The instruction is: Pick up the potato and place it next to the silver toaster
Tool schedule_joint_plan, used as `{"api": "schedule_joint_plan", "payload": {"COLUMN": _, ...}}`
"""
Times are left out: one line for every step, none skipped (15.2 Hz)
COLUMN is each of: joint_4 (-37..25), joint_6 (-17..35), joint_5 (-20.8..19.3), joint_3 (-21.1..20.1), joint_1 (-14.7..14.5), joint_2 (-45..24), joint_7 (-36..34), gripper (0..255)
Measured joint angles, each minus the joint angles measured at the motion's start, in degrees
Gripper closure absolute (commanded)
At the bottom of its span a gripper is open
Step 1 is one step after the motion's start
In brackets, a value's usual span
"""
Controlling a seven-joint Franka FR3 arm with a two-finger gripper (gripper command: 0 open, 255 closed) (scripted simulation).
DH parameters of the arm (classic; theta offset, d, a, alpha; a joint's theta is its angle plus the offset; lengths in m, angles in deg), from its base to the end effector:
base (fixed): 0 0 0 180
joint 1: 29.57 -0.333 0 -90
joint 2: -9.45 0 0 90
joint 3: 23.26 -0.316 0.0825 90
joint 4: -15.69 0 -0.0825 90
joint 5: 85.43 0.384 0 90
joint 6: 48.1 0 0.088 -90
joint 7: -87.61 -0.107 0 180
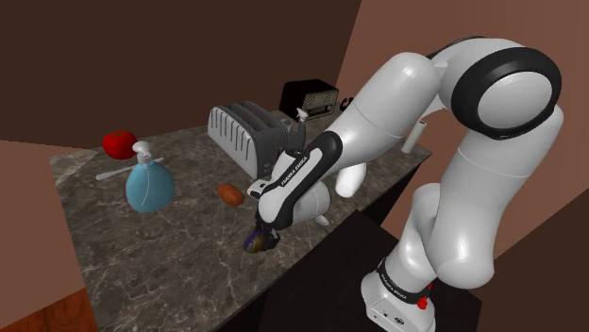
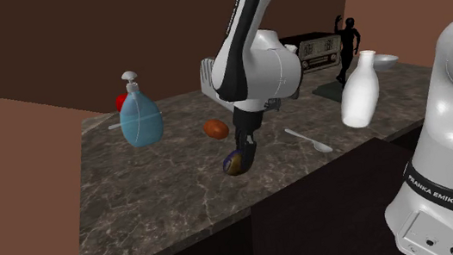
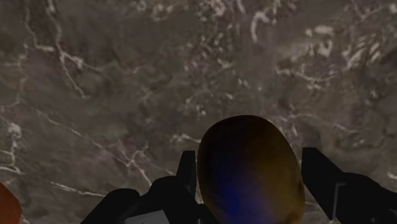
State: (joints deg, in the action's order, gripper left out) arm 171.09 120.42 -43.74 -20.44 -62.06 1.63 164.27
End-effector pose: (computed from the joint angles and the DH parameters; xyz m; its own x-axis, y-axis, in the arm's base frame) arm 0.3662 0.1580 0.1882 0.4041 0.8952 0.1879 0.9128 -0.4081 -0.0186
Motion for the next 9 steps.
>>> {"api": "schedule_joint_plan", "payload": {"joint_4": 0.0, "joint_6": -0.01, "joint_5": 0.01, "joint_3": -0.01, "joint_1": 0.0, "joint_2": 0.0, "joint_7": 0.01, "gripper": 255}}
{"api": "schedule_joint_plan", "payload": {"joint_4": 0.0, "joint_6": -0.01, "joint_5": 0.01, "joint_3": -0.01, "joint_1": 0.0, "joint_2": 0.0, "joint_7": 0.01, "gripper": 255}}
{"api": "schedule_joint_plan", "payload": {"joint_4": 0.01, "joint_6": -0.02, "joint_5": 0.01, "joint_3": -0.02, "joint_1": 0.0, "joint_2": 0.0, "joint_7": 0.02, "gripper": 255}}
{"api": "schedule_joint_plan", "payload": {"joint_4": 0.01, "joint_6": -0.02, "joint_5": 0.0, "joint_3": -0.02, "joint_1": -0.01, "joint_2": 0.0, "joint_7": 0.01, "gripper": 255}}
{"api": "schedule_joint_plan", "payload": {"joint_4": 0.01, "joint_6": -0.03, "joint_5": -0.01, "joint_3": -0.02, "joint_1": -0.01, "joint_2": 0.0, "joint_7": 0.01, "gripper": 255}}
{"api": "schedule_joint_plan", "payload": {"joint_4": 0.01, "joint_6": -0.04, "joint_5": -0.02, "joint_3": -0.01, "joint_1": -0.02, "joint_2": 0.0, "joint_7": -0.01, "gripper": 255}}
{"api": "schedule_joint_plan", "payload": {"joint_4": 0.01, "joint_6": -0.04, "joint_5": -0.02, "joint_3": -0.02, "joint_1": -0.02, "joint_2": 0.0, "joint_7": -0.01, "gripper": 255}}
{"api": "schedule_joint_plan", "payload": {"joint_4": 0.19, "joint_6": -0.27, "joint_5": -0.78, "joint_3": 0.32, "joint_1": -0.18, "joint_2": 0.47, "joint_7": -0.66, "gripper": 255}}
{"api": "schedule_joint_plan", "payload": {"joint_4": 0.43, "joint_6": -0.7, "joint_5": -2.14, "joint_3": 0.88, "joint_1": -0.47, "joint_2": 1.22, "joint_7": -1.84, "gripper": 255}}
